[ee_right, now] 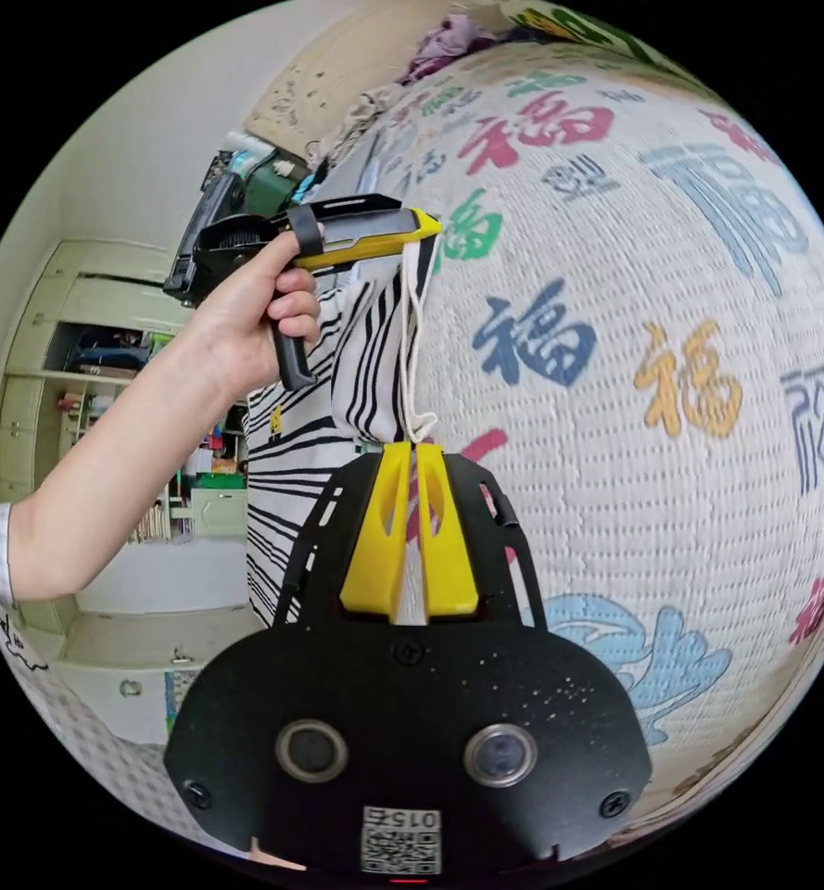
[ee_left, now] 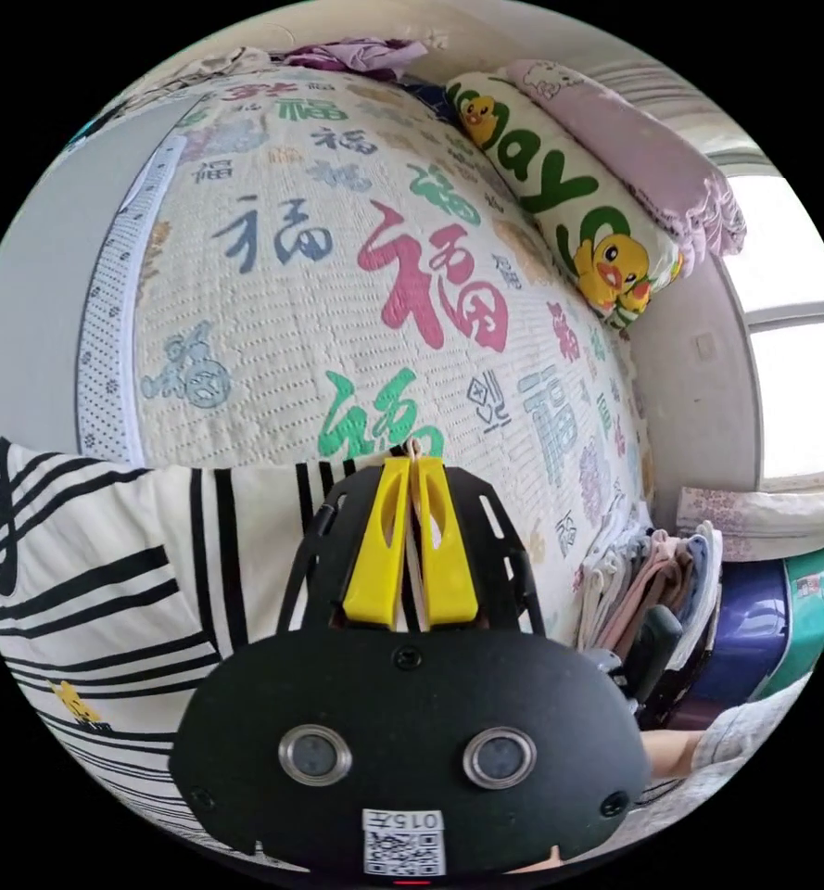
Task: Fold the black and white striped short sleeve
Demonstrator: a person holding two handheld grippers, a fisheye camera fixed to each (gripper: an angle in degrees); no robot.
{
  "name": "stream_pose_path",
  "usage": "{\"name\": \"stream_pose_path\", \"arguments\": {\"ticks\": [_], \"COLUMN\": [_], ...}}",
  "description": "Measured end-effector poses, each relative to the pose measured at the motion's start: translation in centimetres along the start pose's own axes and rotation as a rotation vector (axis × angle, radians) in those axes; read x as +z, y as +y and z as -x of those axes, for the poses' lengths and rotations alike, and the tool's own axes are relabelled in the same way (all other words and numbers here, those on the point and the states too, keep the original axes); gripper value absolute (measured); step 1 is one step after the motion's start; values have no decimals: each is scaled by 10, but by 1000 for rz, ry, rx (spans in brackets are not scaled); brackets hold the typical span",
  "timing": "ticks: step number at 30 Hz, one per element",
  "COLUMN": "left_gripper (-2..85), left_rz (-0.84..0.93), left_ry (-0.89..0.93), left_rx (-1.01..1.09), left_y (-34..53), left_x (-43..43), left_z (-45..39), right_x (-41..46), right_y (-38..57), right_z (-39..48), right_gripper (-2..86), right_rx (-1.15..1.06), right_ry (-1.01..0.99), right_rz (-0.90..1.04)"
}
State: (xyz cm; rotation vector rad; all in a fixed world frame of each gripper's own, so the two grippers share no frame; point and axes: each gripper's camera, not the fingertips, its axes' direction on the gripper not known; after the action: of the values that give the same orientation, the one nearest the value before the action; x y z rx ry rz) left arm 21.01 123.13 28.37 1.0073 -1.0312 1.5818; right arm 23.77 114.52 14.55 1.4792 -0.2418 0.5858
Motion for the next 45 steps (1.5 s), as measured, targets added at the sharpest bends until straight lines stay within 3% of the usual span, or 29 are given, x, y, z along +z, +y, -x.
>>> {"name": "stream_pose_path", "arguments": {"ticks": [6,13,21,24,32,35,38,43,45], "left_gripper": [69,68,58,55,47,46,46,34,30], "left_rz": [-100,-233,-112,-111,-129,-149,-177,-310,-356], "left_ry": [134,241,140,175,184,178,141,78,77], "left_rx": [-51,-87,-327,-431,-479,-469,-490,-606,-643], "left_y": [17,86,227,275,353,377,405,458,469], "left_x": [29,12,63,85,140,155,164,170,173], "left_z": [25,66,143,171,225,253,293,395,431], "right_x": [10,1,49,77,95,98,97,145,178], "right_y": [12,35,16,16,40,49,70,108,110], "right_z": [6,20,89,101,130,163,224,383,429], "right_gripper": [-4,13,55,12,-5,-5,-5,-4,-4], "right_rx": [23,1,-141,-100,25,30,-104,-434,-487], "right_ry": [53,41,87,177,267,363,369,644,604], "right_rz": [27,-30,37,121,89,66,-14,-158,-122]}}
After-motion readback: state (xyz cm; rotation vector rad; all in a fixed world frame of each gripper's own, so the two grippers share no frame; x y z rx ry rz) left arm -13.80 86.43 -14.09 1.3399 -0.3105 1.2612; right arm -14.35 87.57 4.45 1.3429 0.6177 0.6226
